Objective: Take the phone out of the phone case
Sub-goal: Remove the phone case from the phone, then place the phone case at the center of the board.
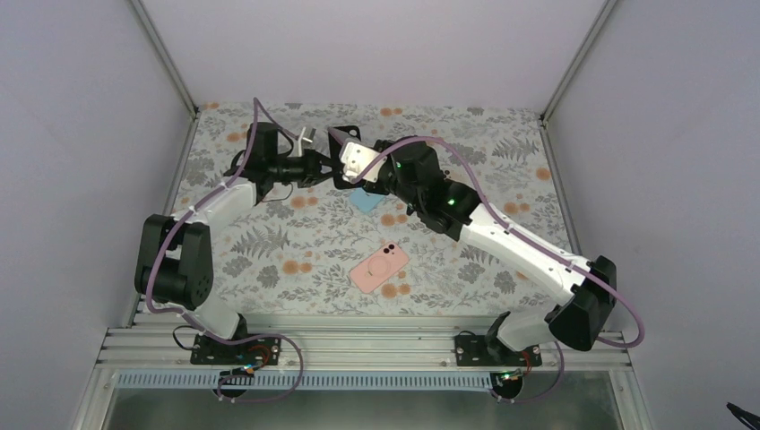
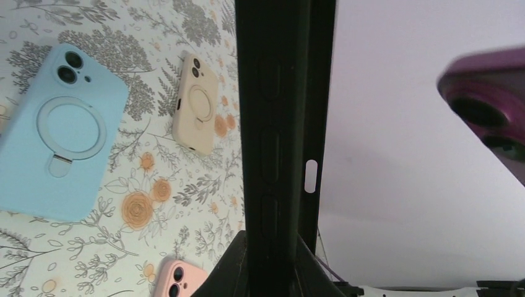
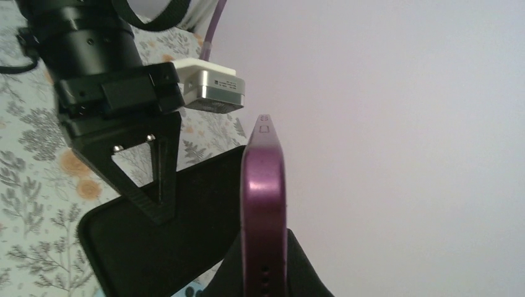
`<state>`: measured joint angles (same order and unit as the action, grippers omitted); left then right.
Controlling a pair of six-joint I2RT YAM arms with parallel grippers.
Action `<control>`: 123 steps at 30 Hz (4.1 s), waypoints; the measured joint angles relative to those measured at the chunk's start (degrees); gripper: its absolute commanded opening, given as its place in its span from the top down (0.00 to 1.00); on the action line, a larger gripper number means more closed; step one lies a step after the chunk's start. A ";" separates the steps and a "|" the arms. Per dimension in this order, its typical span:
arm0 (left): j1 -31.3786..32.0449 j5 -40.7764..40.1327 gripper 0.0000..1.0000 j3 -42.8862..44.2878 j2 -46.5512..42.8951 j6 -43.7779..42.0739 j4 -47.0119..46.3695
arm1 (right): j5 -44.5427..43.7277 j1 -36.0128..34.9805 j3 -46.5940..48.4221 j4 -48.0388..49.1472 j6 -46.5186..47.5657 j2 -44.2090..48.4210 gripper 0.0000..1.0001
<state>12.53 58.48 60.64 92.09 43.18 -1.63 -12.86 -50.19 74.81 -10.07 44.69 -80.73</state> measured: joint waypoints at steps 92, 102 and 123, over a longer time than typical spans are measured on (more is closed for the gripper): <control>-18.34 -21.70 0.95 41.09 39.34 -44.98 44.52 | 10.69 0.00 4.35 -9.33 -10.54 -1.70 0.96; -17.66 -25.97 0.74 39.89 39.85 -42.25 43.08 | 10.69 0.00 4.35 -9.33 -10.54 -1.70 0.96; -17.29 -39.39 0.00 37.33 28.89 -41.90 43.76 | 8.74 0.00 4.35 -8.81 -8.83 -1.62 0.96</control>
<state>-4.75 19.09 97.97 120.99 1.28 42.13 -4.12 -50.19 79.15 -18.87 35.86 -82.35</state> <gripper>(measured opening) 0.993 0.053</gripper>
